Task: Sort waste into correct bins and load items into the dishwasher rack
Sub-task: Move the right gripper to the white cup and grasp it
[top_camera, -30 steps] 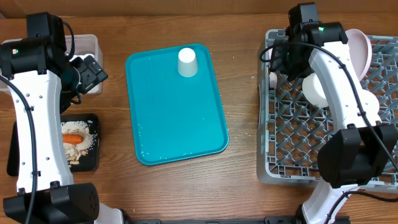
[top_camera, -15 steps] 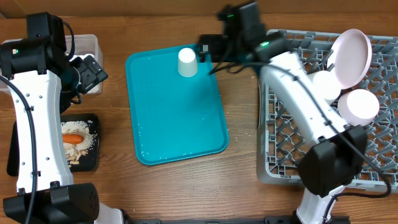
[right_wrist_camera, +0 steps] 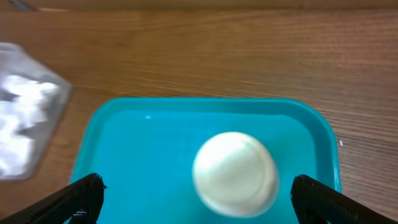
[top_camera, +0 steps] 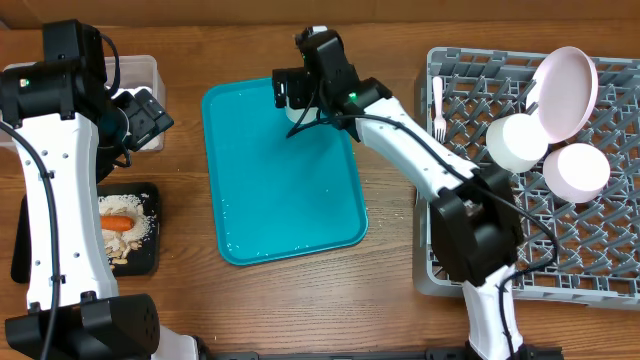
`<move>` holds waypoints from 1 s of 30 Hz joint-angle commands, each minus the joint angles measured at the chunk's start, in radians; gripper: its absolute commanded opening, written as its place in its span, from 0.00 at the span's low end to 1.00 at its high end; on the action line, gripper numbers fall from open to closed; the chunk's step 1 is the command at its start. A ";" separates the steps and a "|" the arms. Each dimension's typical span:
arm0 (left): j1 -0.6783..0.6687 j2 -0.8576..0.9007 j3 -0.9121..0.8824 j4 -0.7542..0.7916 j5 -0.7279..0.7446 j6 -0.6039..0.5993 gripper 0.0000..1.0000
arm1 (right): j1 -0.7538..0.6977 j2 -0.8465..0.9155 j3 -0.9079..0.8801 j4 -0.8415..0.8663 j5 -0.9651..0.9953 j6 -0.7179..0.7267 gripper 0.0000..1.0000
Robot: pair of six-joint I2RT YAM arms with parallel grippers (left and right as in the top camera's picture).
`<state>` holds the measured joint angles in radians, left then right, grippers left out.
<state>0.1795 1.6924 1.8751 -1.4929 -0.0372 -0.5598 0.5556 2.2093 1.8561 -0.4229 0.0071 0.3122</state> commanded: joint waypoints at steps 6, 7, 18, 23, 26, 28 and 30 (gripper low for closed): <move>0.005 -0.002 0.009 0.002 0.005 -0.016 1.00 | -0.002 0.078 0.004 0.066 0.034 -0.059 1.00; 0.005 -0.002 0.009 0.002 0.004 -0.016 1.00 | 0.000 0.090 0.004 0.070 0.051 -0.058 1.00; 0.005 -0.002 0.009 0.001 0.005 -0.016 1.00 | 0.000 0.139 0.003 0.097 0.135 -0.113 1.00; 0.005 -0.002 0.009 0.002 0.005 -0.016 1.00 | 0.001 0.156 0.004 0.124 0.127 -0.112 1.00; 0.005 -0.002 0.009 0.002 0.004 -0.016 1.00 | 0.001 0.157 0.003 0.131 0.119 -0.111 0.98; 0.005 -0.002 0.009 0.002 0.004 -0.016 1.00 | 0.001 0.157 0.004 0.129 0.119 -0.111 0.94; 0.005 -0.002 0.009 0.002 0.005 -0.016 1.00 | 0.001 0.157 0.003 0.122 0.119 -0.111 0.93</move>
<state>0.1795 1.6924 1.8751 -1.4929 -0.0372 -0.5598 0.5514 2.3466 1.8561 -0.3031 0.1211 0.2066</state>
